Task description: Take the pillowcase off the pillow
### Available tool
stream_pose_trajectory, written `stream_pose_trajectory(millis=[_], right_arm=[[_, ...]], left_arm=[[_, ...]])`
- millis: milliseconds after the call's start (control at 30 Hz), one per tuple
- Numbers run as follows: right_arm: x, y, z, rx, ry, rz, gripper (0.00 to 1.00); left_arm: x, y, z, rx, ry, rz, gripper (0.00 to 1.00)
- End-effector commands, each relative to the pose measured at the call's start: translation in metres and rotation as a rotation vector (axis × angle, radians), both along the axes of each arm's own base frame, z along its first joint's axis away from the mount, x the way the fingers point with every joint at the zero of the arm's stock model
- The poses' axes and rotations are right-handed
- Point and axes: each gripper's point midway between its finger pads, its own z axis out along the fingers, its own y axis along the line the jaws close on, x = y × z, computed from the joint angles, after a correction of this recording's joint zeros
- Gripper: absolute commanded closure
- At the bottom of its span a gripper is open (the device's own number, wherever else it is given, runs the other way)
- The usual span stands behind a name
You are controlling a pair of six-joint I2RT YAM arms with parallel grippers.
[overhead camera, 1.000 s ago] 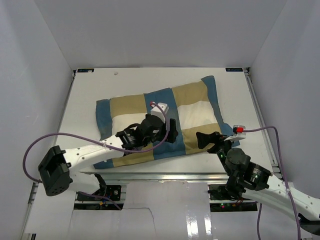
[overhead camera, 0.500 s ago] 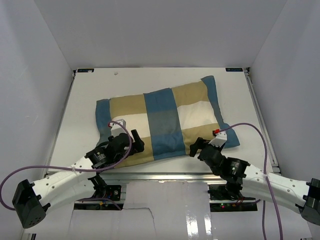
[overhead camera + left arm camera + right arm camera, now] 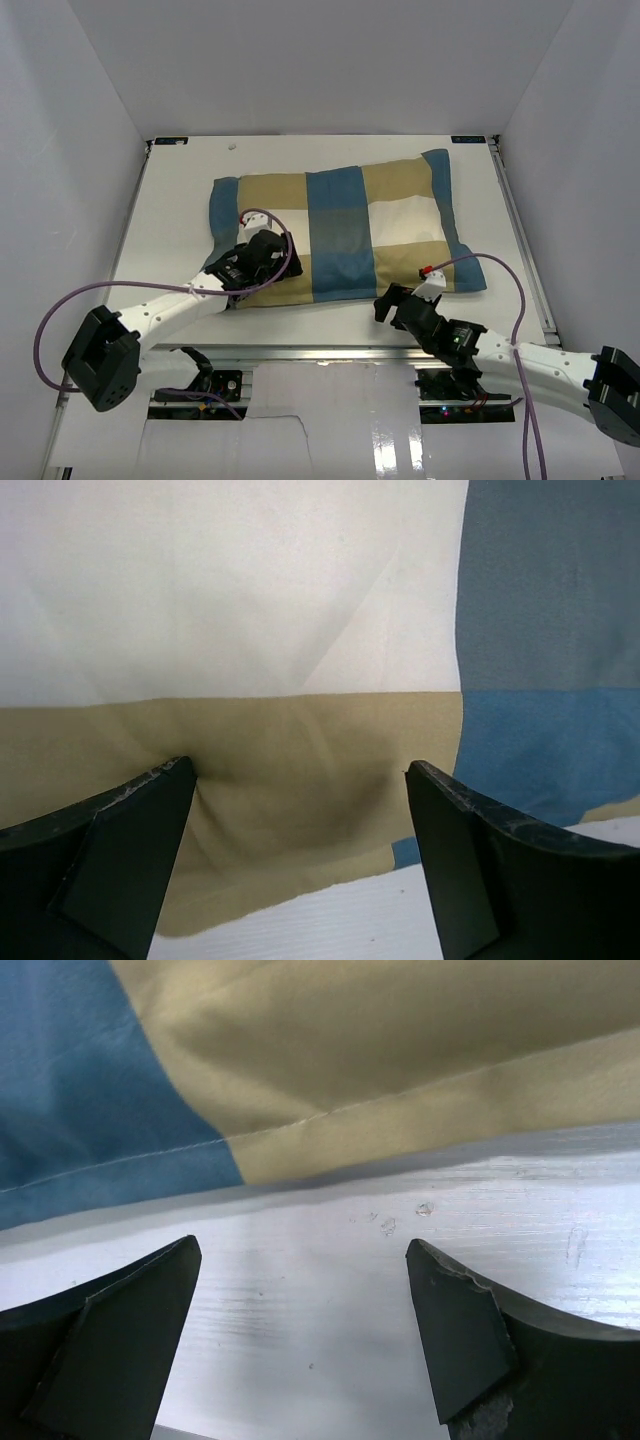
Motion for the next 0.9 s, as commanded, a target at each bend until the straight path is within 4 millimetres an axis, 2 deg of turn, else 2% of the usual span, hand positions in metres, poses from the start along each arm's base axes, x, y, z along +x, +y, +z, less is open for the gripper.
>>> stream_pose_trajectory(millis=[0,67,100,200,267,300,333,400,500,567,633,667,767,867], right_arm=[[0.001,-0.007,-0.003,0.04,-0.029,-0.03,0.1],[0.003,-0.013,-0.002,0.054,-0.054,-0.055,0.1],[0.005,-0.014,0.003,0.09,-0.072,-0.073,0.1],[0.008,-0.022,0.002,0.122,-0.101,-0.119,0.09],[0.009,-0.026,0.002,0.144,-0.112,-0.145,0.08],[0.01,-0.025,0.006,0.167,-0.122,-0.153,0.08],[0.011,-0.026,0.005,0.181,-0.123,-0.164,0.08],[0.013,-0.028,0.009,0.211,-0.138,-0.189,0.08],[0.016,-0.03,0.015,0.248,-0.155,-0.22,0.08],[0.019,-0.033,0.018,0.262,-0.168,-0.246,0.08],[0.022,-0.037,0.021,0.271,-0.186,-0.279,0.08],[0.026,-0.044,0.026,0.283,-0.211,-0.325,0.09],[0.033,-0.057,0.032,0.279,-0.255,-0.393,0.09],[0.038,-0.066,0.037,0.269,-0.266,-0.431,0.09]], left_arm=[[-0.005,0.006,0.017,-0.023,0.009,0.037,0.02],[-0.013,0.013,0.024,-0.069,-0.01,0.065,0.02],[-0.021,0.02,0.034,-0.109,-0.045,0.073,0.02],[-0.039,0.043,0.05,-0.176,-0.099,0.136,0.02],[-0.046,0.059,0.055,-0.225,-0.105,0.232,0.02],[-0.053,0.079,0.05,-0.183,-0.094,0.307,0.02],[-0.056,0.086,0.06,-0.219,-0.117,0.333,0.02],[-0.062,0.094,0.06,-0.238,-0.114,0.374,0.02],[-0.067,0.087,0.047,-0.272,-0.086,0.343,0.03],[-0.073,0.086,0.02,-0.248,-0.032,0.342,0.05],[-0.07,0.079,0.005,-0.265,-0.023,0.335,0.05],[-0.073,0.081,-0.017,-0.233,0.007,0.338,0.06],[-0.067,0.077,-0.029,-0.24,-0.014,0.327,0.07],[-0.058,0.077,-0.026,-0.244,-0.061,0.331,0.08]])
